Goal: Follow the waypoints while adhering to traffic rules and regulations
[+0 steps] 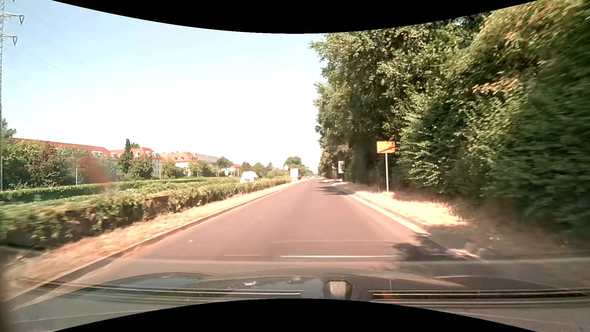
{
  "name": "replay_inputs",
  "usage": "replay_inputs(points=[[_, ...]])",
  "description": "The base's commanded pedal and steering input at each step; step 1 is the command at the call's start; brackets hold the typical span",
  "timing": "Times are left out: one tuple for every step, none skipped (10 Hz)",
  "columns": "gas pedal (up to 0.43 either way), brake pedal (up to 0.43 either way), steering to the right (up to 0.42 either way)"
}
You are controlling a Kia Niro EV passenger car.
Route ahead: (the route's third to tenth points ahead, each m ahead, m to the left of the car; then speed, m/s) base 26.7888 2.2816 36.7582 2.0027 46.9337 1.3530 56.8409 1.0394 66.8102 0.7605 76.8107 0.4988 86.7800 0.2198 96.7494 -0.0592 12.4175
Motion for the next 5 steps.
replay_inputs(points=[[0.13, 0.0, -0.003], [0.13, 0.0, -0.003], [0.138, 0.0, -0.002], [0.157, 0.0, -0.002], [0.177, 0.0, -0.002]])
